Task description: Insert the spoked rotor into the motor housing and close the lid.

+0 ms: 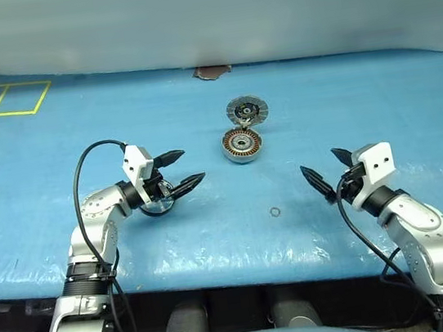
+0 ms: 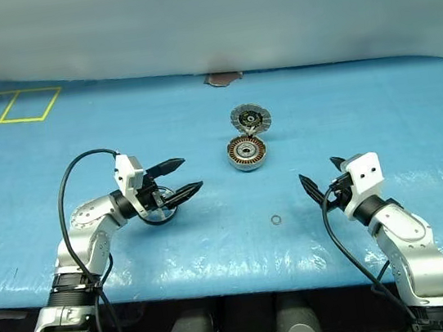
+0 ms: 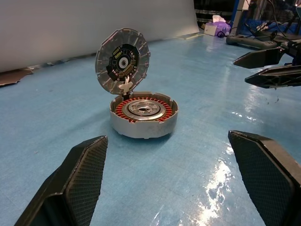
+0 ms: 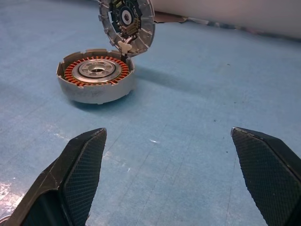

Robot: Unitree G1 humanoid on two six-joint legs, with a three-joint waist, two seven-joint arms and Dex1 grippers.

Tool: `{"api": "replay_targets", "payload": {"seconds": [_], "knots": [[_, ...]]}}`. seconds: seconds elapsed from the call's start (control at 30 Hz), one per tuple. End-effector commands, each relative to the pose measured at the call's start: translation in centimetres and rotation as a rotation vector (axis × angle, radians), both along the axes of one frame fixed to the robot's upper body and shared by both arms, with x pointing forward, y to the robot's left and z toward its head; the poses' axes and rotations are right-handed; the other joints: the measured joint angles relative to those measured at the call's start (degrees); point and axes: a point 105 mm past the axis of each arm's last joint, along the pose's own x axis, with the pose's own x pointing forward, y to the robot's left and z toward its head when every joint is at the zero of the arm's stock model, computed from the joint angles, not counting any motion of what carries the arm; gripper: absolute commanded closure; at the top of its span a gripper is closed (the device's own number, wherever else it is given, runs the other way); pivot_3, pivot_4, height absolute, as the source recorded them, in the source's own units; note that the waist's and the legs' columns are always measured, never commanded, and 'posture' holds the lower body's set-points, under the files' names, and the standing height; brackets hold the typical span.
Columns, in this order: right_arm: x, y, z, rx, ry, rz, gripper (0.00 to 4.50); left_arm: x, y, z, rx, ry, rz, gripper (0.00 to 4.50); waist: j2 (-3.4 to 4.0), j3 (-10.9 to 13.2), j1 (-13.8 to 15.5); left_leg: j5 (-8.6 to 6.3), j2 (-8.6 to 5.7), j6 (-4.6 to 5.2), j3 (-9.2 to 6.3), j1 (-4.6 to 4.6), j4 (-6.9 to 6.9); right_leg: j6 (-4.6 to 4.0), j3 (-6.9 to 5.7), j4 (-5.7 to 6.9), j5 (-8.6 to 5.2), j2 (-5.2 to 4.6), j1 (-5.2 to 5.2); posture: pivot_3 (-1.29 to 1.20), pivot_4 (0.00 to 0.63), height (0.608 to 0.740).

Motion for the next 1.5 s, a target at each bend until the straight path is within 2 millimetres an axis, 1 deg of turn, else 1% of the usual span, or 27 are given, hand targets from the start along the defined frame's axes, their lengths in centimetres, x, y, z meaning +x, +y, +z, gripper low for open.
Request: {"api": "replay_targets", "payload": {"seconds": [0.03, 0.37, 0.5, 0.53, 0.63, 0.67, 0.77, 0.83, 0.93, 1.0, 1.13, 1.23, 1.33, 1.4, 1.5], "knots": [[0.3, 0.3, 1.2, -0.013, -0.047, 0.019, 0.03, 0.1, -0.1, 1.3, -0.002, -0.059, -0.005, 0.0, 0.0, 0.0, -0.01, 0.0, 0.0, 0.0, 0.0, 0.0, 0.0, 0.0, 0.0, 0.0, 0.0, 0.0, 0.0, 0.0, 0.15, 0.74], [0.6, 0.4, 0.4, -0.074, -0.007, 0.016, 0.03, 0.2, 0.2, 1.4, 0.002, -0.073, 0.014, 0.0, 0.0, 0.0, 0.0, 0.0, 0.0, 0.0, 0.0, 0.01, 0.0, 0.0, 0.0, 0.01, 0.0, 0.0, 0.0, 0.0, 0.15, 0.74], [0.6, 0.6, -0.2, -0.195, 0.056, 0.044, 0.03, 0.2, 0.3, 1.4, -0.001, -0.075, 0.029, 0.0, 0.0, 0.0, 0.0, 0.0, -0.01, 0.0, 0.01, 0.01, 0.02, 0.01, 0.01, 0.01, 0.01, 0.0, 0.01, 0.0, 0.15, 0.74], [0.6, 0.8, -0.3, -0.253, 0.076, 0.07, 0.03, 0.1, 0.3, 1.4, -0.001, -0.074, 0.031, 0.0, 0.0, 0.0, 0.02, 0.0, -0.01, 0.0, 0.02, 0.01, 0.03, 0.01, 0.01, 0.01, 0.01, 0.0, 0.01, 0.0, 0.15, 0.74], [1.1, 2.0, 0.2, -0.449, 0.12, 0.204, 0.03, 0.1, 0.5, 1.2, -0.002, -0.069, 0.045, 0.0, 0.02, -0.01, -0.32, 0.0, -0.02, 0.0, 0.07, 0.01, 0.05, 0.02, 0.04, 0.02, 0.01, -0.02, 0.0, 0.0, 0.15, 0.74], [1.2, 2.2, 0.4, -0.477, 0.128, 0.227, 0.03, 0.1, 0.5, 1.2, -0.002, -0.069, 0.047, 0.0, 0.02, -0.01, -0.46, 0.01, -0.01, 0.01, 0.06, 0.01, 0.06, 0.03, 0.03, 0.01, 0.02, -0.01, 0.0, 0.0, 0.15, 0.74], [2.0, 4.4, 1.2, -0.6, 0.141, 0.4, 0.03, 0.0, 0.5, 1.0, -0.003, -0.066, 0.051, 0.0, 0.02, -0.01, -0.73, 0.01, 0.03, 0.01, 0.08, 0.04, 0.09, 0.04, 0.02, 0.03, 0.03, 0.0, 0.02, 0.0, 0.15, 0.74], [2.6, 5.6, 1.6, -0.654, 0.146, 0.485, 0.03, 0.0, 0.5, 1.0, -0.004, -0.067, 0.053, 0.0, -0.01, 0.01, -0.71, 0.03, 0.03, 0.03, 0.03, 0.04, 0.07, 0.04, -0.03, 0.01, 0.03, 0.0, 0.06, 0.0, 0.15, 0.74], [3.4, 6.9, 2.1, -0.713, 0.15, 0.567, 0.03, 0.0, 0.7, 1.1, -0.004, -0.07, 0.062, 0.0, -0.03, 0.02, -0.58, 0.02, 0.0, 0.03, 0.01, 0.0, 0.06, 0.09, -0.03, -0.03, 0.06, -0.01, 0.05, 0.0, 0.15, 0.74], [4.1, 7.7, 2.3, -0.763, 0.139, 0.612, 0.03, -0.1, 0.8, 1.0, -0.003, -0.072, 0.07, 0.0, -0.03, 0.02, -0.48, 0.02, -0.04, 0.03, -0.04, -0.06, 0.06, 0.33, -0.03, -0.07, 0.21, -0.01, 0.03, 0.0, 0.15, 0.74], [5.4, 9.3, 2.5, -0.818, 0.139, 0.689, 0.03, -0.4, 1.0, 0.8, -0.003, -0.067, 0.081, 0.0, -0.03, 0.02, -0.57, 0.02, -0.06, 0.03, -0.05, -0.13, 0.05, 0.4, -0.03, -0.11, 0.26, -0.03, -0.03, 0.0, 0.15, 0.74], [6.5, 9.7, 2.2, -0.873, 0.155, 0.72, 0.03, -0.6, 1.1, 0.6, -0.006, -0.061, 0.093, 0.0, -0.03, 0.02, -0.7, 0.03, -0.04, 0.02, -0.06, -0.11, 0.05, 0.39, -0.04, -0.08, 0.26, -0.02, -0.04, 0.0, 0.15, 0.74], [7.2, 10.0, 2.2, -0.914, 0.166, 0.75, 0.03, -0.8, 1.3, 0.4, -0.008, -0.058, 0.106, 0.0, -0.03, 0.02, -0.72, 0.03, -0.05, 0.02, -0.06, -0.11, 0.04, 0.36, -0.03, -0.09, 0.29, -0.02, -0.04, 0.0, 0.15, 0.74], [7.5, 10.4, 2.5, -0.941, 0.165, 0.777, 0.03, -0.9, 1.4, 0.3, -0.009, -0.055, 0.111, 0.0, -0.03, 0.02, -0.74, 0.03, -0.05, 0.02, -0.06, -0.12, 0.04, 0.33, -0.03, -0.08, 0.32, -0.02, -0.06, 0.0, 0.15, 0.74], [8.4, 11.3, 3.4, -0.973, 0.142, 0.805, 0.03, -1.0, 1.5, 0.2, -0.013, -0.05, 0.121, 0.0, -0.02, 0.02, -0.99, 0.03, -0.05, 0.01, -0.05, -0.1, 0.04, 0.31, -0.03, -0.07, 0.33, -0.01, -0.07, 0.0, 0.15, 0.74]]}}
